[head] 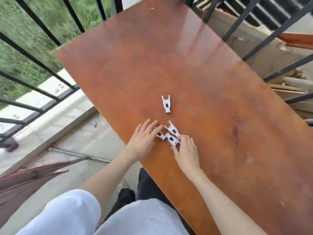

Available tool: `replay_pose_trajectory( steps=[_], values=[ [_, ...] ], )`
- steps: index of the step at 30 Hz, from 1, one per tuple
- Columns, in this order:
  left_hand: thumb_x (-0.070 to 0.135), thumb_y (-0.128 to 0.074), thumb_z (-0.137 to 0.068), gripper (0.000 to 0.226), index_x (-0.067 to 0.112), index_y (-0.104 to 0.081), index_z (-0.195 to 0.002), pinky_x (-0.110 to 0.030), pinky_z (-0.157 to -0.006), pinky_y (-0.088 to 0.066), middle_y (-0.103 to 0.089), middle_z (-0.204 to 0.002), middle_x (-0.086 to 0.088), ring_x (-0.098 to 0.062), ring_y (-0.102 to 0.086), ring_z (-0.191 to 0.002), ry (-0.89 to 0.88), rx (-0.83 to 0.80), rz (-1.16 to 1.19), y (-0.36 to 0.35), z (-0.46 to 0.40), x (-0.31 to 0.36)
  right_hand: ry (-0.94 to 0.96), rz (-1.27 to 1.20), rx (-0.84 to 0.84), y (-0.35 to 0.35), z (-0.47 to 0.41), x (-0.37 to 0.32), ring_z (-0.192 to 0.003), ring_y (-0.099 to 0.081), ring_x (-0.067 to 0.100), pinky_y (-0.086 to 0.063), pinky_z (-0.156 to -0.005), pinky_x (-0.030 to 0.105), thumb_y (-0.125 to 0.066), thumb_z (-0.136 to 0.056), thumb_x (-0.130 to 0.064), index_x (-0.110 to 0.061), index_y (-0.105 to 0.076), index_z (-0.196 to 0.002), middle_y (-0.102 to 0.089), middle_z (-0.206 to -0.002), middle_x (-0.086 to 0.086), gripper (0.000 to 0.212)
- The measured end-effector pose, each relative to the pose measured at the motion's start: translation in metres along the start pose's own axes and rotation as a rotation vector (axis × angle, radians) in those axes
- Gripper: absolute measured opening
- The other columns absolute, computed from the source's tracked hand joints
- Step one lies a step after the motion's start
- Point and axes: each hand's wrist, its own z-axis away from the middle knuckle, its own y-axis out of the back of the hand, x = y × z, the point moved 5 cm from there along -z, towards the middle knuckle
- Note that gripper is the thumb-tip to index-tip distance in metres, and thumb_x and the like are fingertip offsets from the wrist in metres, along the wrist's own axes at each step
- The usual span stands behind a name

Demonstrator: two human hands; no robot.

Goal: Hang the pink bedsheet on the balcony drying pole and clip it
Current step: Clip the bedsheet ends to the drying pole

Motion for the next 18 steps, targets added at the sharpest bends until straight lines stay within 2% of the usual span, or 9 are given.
replay_pose_trajectory(
  steps=[2,5,8,11,13,16,18],
  values=[
    [0.011,-0.049,-0.089,0.048,0.022,-0.040,-0.136,-0.037,-0.106,-0.027,-0.042,-0.139,-0.005,-0.027,-0.031,-0.133,-0.009,0.051,-0.022,0.002,-0.008,0.001,-0.006,-0.039,0.008,0.000,0.001,0.000,-0.105,-0.049,0.024,-0.040,-0.090,0.035,-0.061,-0.087,-0.018,-0.010,-0.052,-0.110,-0.056,-0.111,0.006,0.026],
    [0.012,-0.050,-0.089,0.027,0.016,-0.058,-0.115,-0.037,-0.085,-0.034,-0.056,-0.108,-0.007,-0.030,-0.048,-0.109,0.091,0.182,0.039,0.010,-0.002,-0.001,-0.001,-0.115,0.016,0.001,0.004,-0.003,-0.104,-0.050,0.025,-0.038,-0.091,0.033,-0.060,-0.086,-0.014,-0.008,-0.053,-0.114,-0.057,-0.109,0.007,0.029],
    [0.023,-0.053,-0.090,0.025,0.018,-0.058,-0.114,-0.035,-0.083,-0.031,-0.057,-0.106,-0.002,-0.026,-0.047,-0.106,0.276,0.185,0.162,0.012,0.015,-0.009,-0.022,-0.231,-0.050,0.000,0.009,-0.009,-0.102,-0.051,0.021,-0.037,-0.088,0.027,-0.057,-0.086,-0.015,-0.011,-0.055,-0.120,-0.055,-0.106,0.004,0.034],
    [0.028,-0.058,-0.087,0.025,0.018,-0.059,-0.110,-0.033,-0.084,-0.034,-0.061,-0.107,0.000,-0.022,-0.049,-0.103,0.478,0.217,0.457,0.021,0.042,-0.024,-0.103,-0.479,-0.186,-0.004,0.010,-0.026,-0.100,-0.055,0.018,-0.041,-0.085,0.025,-0.058,-0.085,-0.016,-0.016,-0.057,-0.116,-0.054,-0.102,-0.004,0.032],
    [0.024,-0.063,-0.084,0.022,0.015,-0.059,-0.104,-0.029,-0.080,-0.042,-0.063,-0.098,-0.001,-0.019,-0.056,-0.093,0.591,0.279,0.713,0.033,0.065,-0.035,-0.116,-0.604,-0.287,-0.007,0.010,-0.047,-0.102,-0.058,0.016,-0.043,-0.082,0.024,-0.058,-0.085,-0.015,-0.016,-0.054,-0.117,-0.060,-0.106,-0.003,0.032],
    [0.018,-0.069,-0.080,0.023,0.015,-0.055,-0.098,-0.018,-0.070,-0.045,-0.063,-0.087,0.005,-0.011,-0.060,-0.083,0.694,0.413,1.053,0.051,0.107,-0.050,-0.042,-0.709,-0.409,-0.008,0.013,-0.095,-0.104,-0.060,0.012,-0.047,-0.084,0.024,-0.058,-0.086,-0.013,-0.017,-0.049,-0.121,-0.064,-0.112,0.001,0.036],
    [0.016,-0.072,-0.078,0.029,0.015,-0.053,-0.100,-0.018,-0.069,-0.046,-0.062,-0.089,0.005,-0.009,-0.061,-0.081,0.755,0.532,1.202,0.064,0.140,-0.062,0.032,-0.771,-0.473,-0.007,0.019,-0.133,-0.091,-0.062,0.012,-0.052,-0.079,0.022,-0.054,-0.087,-0.003,-0.016,-0.049,-0.117,-0.064,-0.103,0.001,0.033]
  ],
)
